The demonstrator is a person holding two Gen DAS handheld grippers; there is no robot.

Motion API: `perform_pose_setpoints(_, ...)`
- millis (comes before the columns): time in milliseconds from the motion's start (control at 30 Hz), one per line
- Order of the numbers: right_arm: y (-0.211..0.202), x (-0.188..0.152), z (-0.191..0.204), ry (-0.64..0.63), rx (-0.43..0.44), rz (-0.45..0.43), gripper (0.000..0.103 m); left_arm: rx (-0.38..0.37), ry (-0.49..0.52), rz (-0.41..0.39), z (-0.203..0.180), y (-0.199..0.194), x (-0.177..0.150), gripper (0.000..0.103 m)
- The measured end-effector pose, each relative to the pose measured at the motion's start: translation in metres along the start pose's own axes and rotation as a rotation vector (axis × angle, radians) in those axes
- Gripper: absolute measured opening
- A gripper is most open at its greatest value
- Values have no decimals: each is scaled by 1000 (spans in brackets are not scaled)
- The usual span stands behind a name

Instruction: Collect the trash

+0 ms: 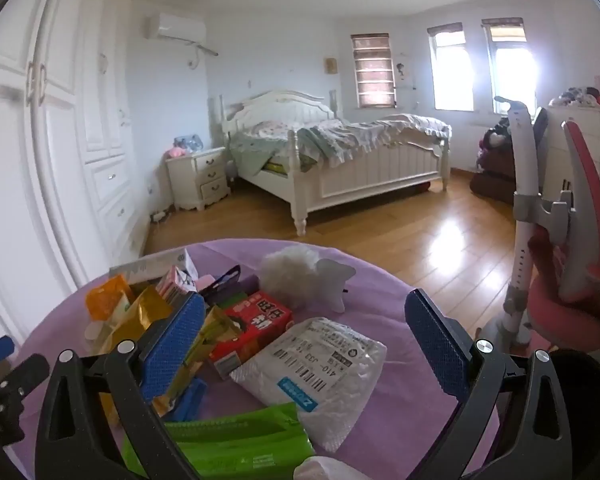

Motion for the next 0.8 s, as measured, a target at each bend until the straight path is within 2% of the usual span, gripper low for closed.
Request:
perform_pose_setpoints(433,-2,0,0,12,23,-16,99,-1,-4,0,6,-6,1,98)
perform_pose_setpoints(533,-2,0,2,9,28,-11,99,-1,-4,0,5,2,0,98)
perform_pose_setpoints(800,-3,0,14,-55,28,-20,99,-1,-2,-1,4,2,-1,98)
Point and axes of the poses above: each gripper's, at about its wrist camera, not at the fingertips, and y roughly the way its jaws point, z to its left, x to its top, the point moved 9 cm from there along y, roughly the way its jaws point, and after that the axes turned 10 degrees about -z, right-handed, at the moved point
